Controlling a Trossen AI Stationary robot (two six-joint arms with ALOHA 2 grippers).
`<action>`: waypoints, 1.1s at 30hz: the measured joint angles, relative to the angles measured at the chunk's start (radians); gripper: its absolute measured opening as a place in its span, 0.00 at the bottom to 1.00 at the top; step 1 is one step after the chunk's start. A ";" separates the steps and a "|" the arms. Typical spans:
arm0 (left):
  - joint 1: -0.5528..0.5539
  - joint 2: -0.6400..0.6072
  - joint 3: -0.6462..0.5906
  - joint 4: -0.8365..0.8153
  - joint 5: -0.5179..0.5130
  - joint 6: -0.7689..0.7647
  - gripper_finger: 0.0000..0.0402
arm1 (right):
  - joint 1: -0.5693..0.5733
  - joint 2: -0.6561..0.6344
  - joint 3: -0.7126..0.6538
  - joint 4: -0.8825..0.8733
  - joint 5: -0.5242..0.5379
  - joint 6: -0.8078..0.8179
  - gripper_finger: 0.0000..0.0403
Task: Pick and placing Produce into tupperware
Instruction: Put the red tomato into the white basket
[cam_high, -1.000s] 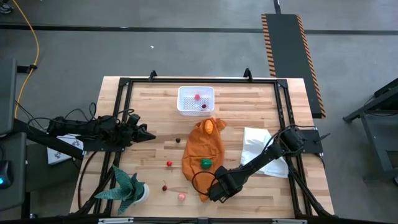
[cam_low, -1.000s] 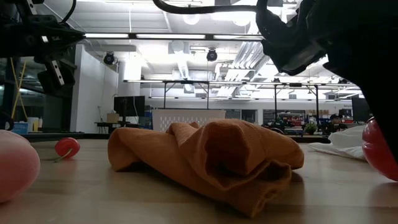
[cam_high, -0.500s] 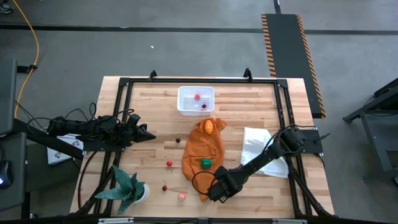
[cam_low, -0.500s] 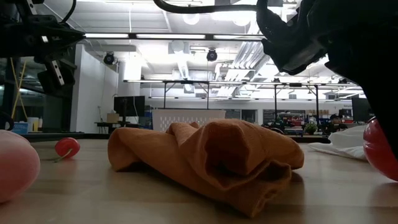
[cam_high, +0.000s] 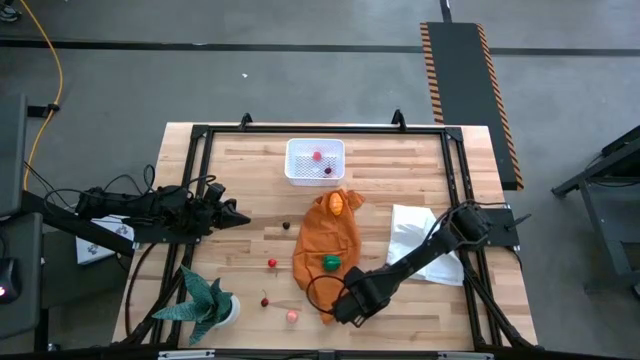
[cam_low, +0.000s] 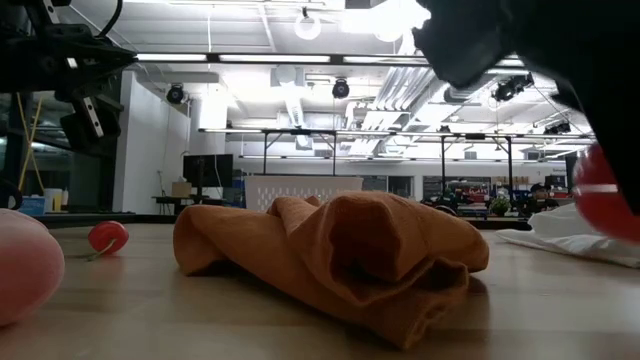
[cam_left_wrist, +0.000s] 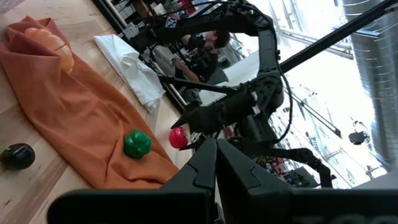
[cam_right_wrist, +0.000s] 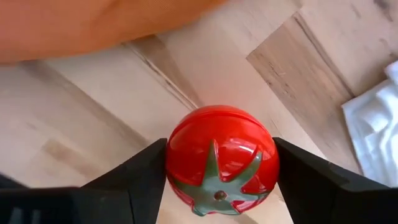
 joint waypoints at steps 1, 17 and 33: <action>0.000 0.000 0.000 0.000 0.000 0.000 0.00 | -0.003 0.000 0.015 -0.012 0.001 -0.006 0.62; 0.000 0.000 0.000 0.000 0.000 0.005 0.00 | -0.070 0.000 0.370 -0.195 0.187 -0.170 0.62; 0.000 0.000 0.000 0.000 -0.004 0.027 0.00 | -0.185 -0.021 0.619 -0.337 0.247 -0.412 0.62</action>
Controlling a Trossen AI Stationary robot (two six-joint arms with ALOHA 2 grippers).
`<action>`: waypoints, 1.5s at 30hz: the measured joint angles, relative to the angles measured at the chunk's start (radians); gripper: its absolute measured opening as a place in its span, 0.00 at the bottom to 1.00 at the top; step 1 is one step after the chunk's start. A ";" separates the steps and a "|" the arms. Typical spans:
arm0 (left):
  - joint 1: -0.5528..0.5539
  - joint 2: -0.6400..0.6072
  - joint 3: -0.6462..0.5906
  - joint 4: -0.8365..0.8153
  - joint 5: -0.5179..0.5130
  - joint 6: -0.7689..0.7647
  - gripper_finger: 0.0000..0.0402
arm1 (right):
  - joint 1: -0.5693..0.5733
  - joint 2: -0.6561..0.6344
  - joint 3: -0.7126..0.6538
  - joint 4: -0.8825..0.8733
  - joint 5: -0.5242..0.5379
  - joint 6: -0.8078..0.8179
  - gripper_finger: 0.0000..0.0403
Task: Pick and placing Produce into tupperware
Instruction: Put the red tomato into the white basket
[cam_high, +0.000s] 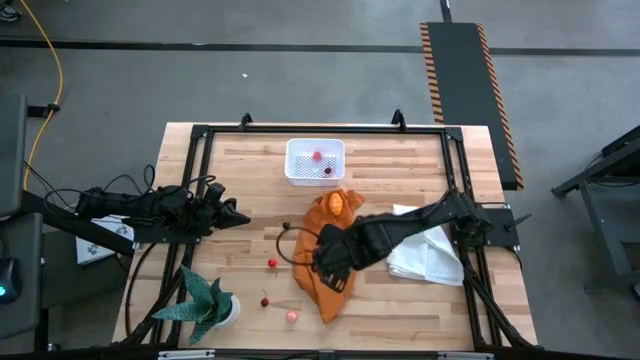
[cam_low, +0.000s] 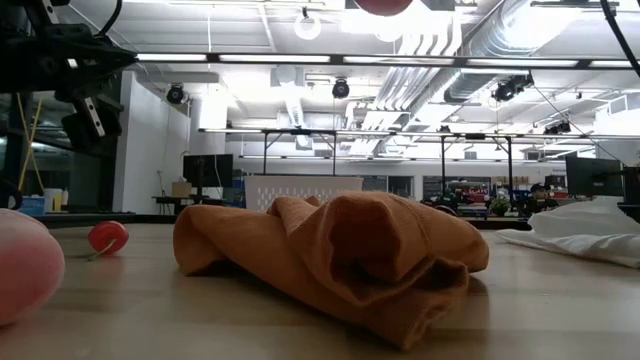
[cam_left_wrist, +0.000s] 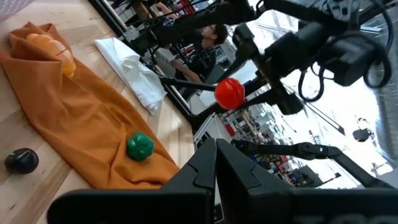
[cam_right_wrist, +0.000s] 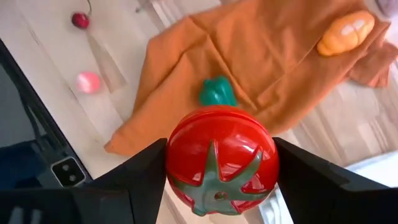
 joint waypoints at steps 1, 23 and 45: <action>0.000 0.000 0.000 0.000 0.000 0.000 0.00 | -0.010 -0.009 -0.006 0.002 0.000 -0.007 0.62; 0.000 0.000 0.000 0.000 0.000 0.000 0.00 | -0.221 -0.137 0.011 0.000 -0.009 -0.287 0.62; 0.000 0.000 0.000 -0.006 -0.087 -0.011 0.00 | -0.443 -0.303 0.011 -0.003 -0.063 -0.697 0.62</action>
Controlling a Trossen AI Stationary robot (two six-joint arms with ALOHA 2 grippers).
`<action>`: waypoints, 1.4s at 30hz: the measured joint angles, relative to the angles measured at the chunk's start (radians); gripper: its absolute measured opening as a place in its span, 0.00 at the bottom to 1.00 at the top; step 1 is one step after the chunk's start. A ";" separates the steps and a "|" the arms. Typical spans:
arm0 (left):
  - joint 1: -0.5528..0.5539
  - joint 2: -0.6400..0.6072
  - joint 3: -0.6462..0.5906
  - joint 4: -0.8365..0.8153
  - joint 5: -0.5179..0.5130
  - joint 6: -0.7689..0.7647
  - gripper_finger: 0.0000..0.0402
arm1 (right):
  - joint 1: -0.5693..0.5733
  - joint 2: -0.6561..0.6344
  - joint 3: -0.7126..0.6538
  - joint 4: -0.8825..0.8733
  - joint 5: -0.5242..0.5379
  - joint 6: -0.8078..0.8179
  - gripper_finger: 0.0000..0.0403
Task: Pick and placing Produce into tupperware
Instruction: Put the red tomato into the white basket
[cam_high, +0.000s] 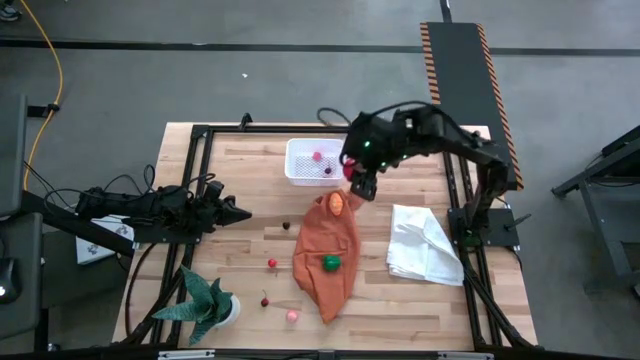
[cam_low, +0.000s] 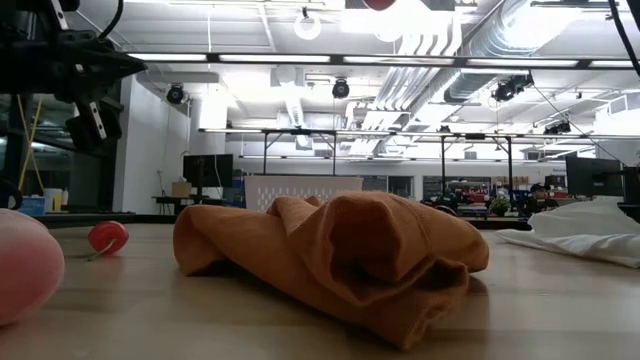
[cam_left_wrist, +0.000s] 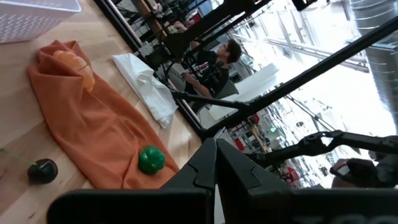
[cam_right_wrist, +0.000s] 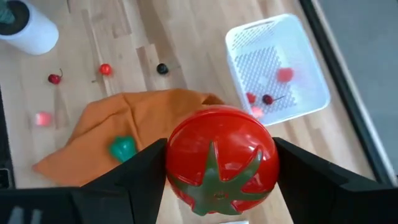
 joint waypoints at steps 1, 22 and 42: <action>0.000 0.000 0.000 0.000 0.000 -0.008 0.00 | -0.012 -0.009 0.000 0.000 -0.001 -0.016 0.62; 0.000 0.000 0.000 0.004 -0.025 -0.044 0.00 | -0.234 -0.131 0.000 0.007 -0.045 -0.215 0.62; 0.000 0.000 0.000 0.006 -0.035 -0.032 0.00 | -0.436 -0.142 0.000 0.138 -0.156 -0.236 0.62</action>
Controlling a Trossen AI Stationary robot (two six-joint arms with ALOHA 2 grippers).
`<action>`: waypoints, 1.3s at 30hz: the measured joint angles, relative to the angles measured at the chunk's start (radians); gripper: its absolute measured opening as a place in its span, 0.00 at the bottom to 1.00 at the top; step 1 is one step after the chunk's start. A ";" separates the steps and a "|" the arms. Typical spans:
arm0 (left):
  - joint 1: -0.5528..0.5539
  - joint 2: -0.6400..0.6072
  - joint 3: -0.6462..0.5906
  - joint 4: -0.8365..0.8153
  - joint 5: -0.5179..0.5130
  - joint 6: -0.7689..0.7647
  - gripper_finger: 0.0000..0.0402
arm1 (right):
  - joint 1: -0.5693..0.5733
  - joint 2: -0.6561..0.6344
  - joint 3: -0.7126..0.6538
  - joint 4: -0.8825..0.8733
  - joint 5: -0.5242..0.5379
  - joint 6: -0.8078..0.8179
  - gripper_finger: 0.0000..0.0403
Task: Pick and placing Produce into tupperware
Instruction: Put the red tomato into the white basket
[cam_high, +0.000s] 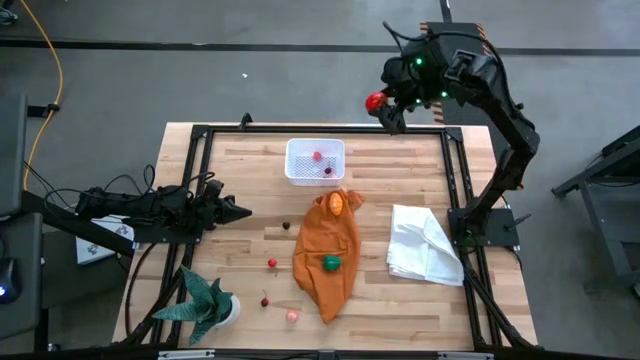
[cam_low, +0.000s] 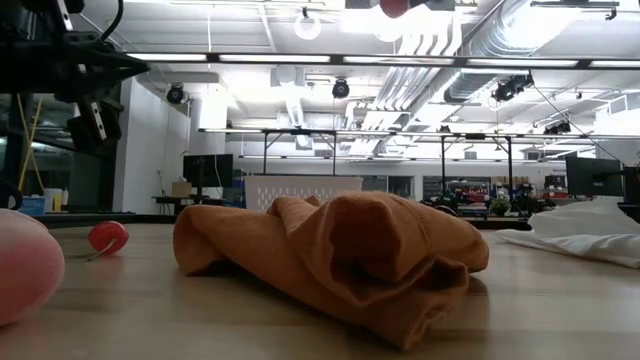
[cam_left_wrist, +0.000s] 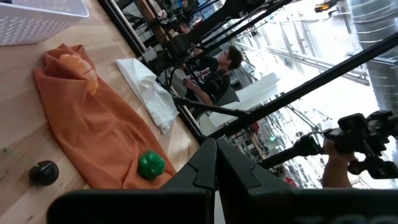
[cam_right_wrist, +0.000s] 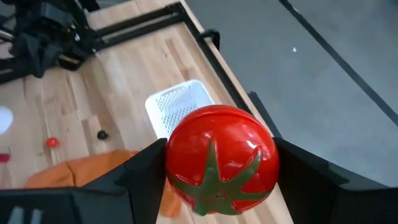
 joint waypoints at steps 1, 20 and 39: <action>0.000 0.000 0.000 0.002 -0.005 0.000 0.00 | -0.009 0.000 0.000 0.007 -0.015 -0.006 0.62; 0.000 0.000 0.000 0.024 -0.127 -0.010 0.00 | -0.080 0.082 0.000 0.107 -0.245 -0.067 0.62; 0.000 0.000 0.000 0.023 -0.122 -0.010 0.00 | -0.035 0.294 -0.001 0.199 -0.351 -0.086 0.62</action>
